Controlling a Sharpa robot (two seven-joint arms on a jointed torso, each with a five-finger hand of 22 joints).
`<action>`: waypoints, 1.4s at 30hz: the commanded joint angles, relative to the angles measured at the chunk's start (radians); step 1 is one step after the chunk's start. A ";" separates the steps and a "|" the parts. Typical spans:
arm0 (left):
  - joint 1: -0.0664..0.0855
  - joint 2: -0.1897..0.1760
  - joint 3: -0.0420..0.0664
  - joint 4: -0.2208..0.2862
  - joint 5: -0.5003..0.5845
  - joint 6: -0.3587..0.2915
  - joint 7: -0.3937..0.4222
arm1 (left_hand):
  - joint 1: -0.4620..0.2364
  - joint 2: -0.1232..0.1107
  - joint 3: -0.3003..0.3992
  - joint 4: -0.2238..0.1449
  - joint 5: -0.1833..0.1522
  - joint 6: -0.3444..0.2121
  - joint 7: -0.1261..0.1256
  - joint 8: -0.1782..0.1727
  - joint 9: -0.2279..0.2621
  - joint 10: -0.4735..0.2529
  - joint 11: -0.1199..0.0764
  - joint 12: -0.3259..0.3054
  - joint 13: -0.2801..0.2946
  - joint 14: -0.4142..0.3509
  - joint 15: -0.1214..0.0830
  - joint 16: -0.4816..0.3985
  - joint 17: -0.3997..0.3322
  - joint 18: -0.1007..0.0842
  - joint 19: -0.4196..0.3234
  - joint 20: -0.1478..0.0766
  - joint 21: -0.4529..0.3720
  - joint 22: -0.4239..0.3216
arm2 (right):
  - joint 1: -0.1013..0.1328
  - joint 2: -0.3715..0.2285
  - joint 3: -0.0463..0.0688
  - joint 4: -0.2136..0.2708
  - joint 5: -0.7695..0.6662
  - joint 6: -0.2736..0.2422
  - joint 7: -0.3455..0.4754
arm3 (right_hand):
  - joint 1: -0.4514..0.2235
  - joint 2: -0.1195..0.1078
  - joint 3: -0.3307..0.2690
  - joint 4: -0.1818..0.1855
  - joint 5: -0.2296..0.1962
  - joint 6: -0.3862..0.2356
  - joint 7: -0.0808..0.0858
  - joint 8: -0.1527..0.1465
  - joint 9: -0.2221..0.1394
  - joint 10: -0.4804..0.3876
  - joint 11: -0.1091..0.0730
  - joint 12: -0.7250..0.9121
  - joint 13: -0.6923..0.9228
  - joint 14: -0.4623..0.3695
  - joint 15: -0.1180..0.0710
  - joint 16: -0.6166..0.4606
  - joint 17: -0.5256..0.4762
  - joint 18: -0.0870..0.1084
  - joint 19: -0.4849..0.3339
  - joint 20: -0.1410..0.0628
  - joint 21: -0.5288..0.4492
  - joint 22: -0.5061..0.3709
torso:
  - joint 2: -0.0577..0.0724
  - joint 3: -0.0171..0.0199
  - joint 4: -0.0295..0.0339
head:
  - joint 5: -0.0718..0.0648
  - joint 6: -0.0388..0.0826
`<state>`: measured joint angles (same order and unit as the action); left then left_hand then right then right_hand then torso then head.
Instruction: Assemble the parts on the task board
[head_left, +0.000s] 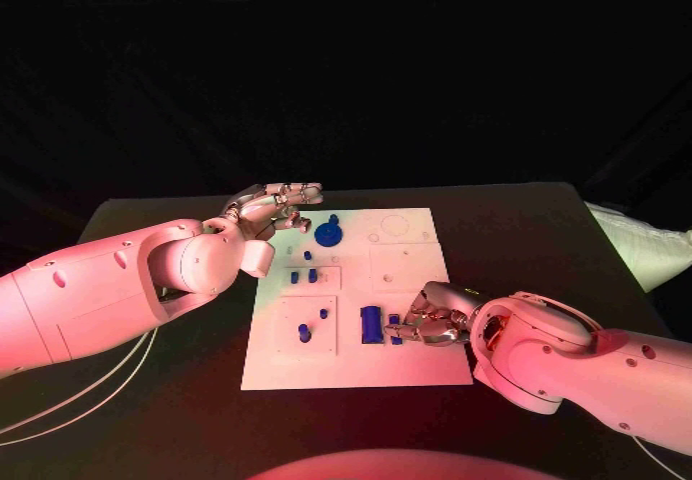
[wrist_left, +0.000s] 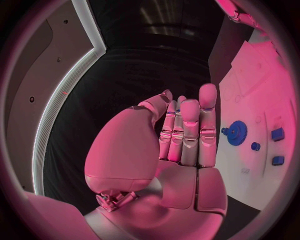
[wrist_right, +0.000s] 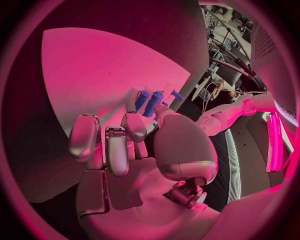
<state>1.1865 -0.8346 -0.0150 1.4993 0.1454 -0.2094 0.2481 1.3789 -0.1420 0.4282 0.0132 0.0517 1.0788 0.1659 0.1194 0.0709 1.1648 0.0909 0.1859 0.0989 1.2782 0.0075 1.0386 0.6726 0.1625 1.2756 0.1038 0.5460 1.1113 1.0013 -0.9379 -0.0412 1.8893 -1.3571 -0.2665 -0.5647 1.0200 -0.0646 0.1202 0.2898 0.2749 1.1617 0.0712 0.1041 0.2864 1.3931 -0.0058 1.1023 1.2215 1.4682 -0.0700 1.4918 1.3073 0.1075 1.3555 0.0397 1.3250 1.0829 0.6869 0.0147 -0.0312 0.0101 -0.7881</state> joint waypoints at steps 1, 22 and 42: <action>0.001 0.002 0.001 0.000 -0.001 0.020 0.002 | -0.007 0.005 -0.006 -0.002 0.002 -0.008 0.000 0.005 -0.002 -0.005 0.001 0.004 0.001 -0.005 0.001 -0.004 -0.001 0.010 -0.006 0.004 -0.004 -0.002 | -0.001 -0.003 0.000 0.007 -0.026 0.000 0.009 | -0.005 0.007 -0.006 -0.001 -0.003 0.008 -0.003 0.007 0.001 0.004 -0.002 -0.002 0.002 0.077 -0.004 -0.002 0.136 -0.013 0.004 -0.004 0.001 0.001 | 0.000 0.0013 -0.0018 | -0.002 0.000; 0.000 0.013 0.001 -0.003 -0.001 0.026 0.000 | -0.008 0.004 -0.008 -0.002 0.002 -0.009 0.001 0.004 -0.002 -0.007 0.002 0.004 0.001 -0.005 0.001 -0.004 -0.001 0.010 -0.006 0.004 -0.005 -0.003 | -0.002 -0.011 0.000 0.008 -0.048 0.048 0.014 | 0.189 0.021 -0.074 -0.094 -0.116 0.005 0.000 0.005 0.009 0.003 0.000 -0.004 0.006 0.077 -0.003 -0.004 0.134 -0.012 0.001 -0.004 -0.004 -0.003 | 0.000 -0.0013 0.0001 | -0.002 0.004; 0.000 0.013 0.001 -0.004 -0.001 0.026 -0.001 | -0.008 0.004 -0.008 -0.002 0.002 -0.009 0.001 0.004 -0.002 -0.007 0.002 0.004 0.001 -0.005 0.001 -0.004 -0.001 0.010 -0.006 0.004 -0.005 -0.003 | -0.002 0.013 0.000 -0.038 -0.046 0.050 0.007 | 0.193 0.055 -0.088 -0.089 -0.115 0.011 -0.001 0.006 0.011 0.012 -0.001 0.015 0.022 0.078 -0.003 -0.001 0.138 -0.013 0.005 -0.003 0.000 0.004 | 0.001 -0.0010 0.0001 | -0.001 0.009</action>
<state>1.1864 -0.8239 -0.0150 1.4940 0.1454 -0.2025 0.2438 1.3789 -0.1420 0.4254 0.0104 0.0517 1.0788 0.1658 0.1194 0.0702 1.1649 0.0909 0.1859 0.0986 1.2781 0.0075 1.0386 0.6721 0.1625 1.2756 0.1038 0.5461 1.1096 1.0021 -0.9280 -0.0394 1.8581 -1.3964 -0.2343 -0.5597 1.2135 -0.0211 0.0373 0.2015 0.1543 1.1688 0.0639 0.1122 0.3000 1.4005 -0.0080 1.1139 1.2422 1.4683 -0.0700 1.4918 1.3077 0.1075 1.3555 0.0397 1.3250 1.0865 0.6875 0.0137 -0.0306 0.0111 -0.7799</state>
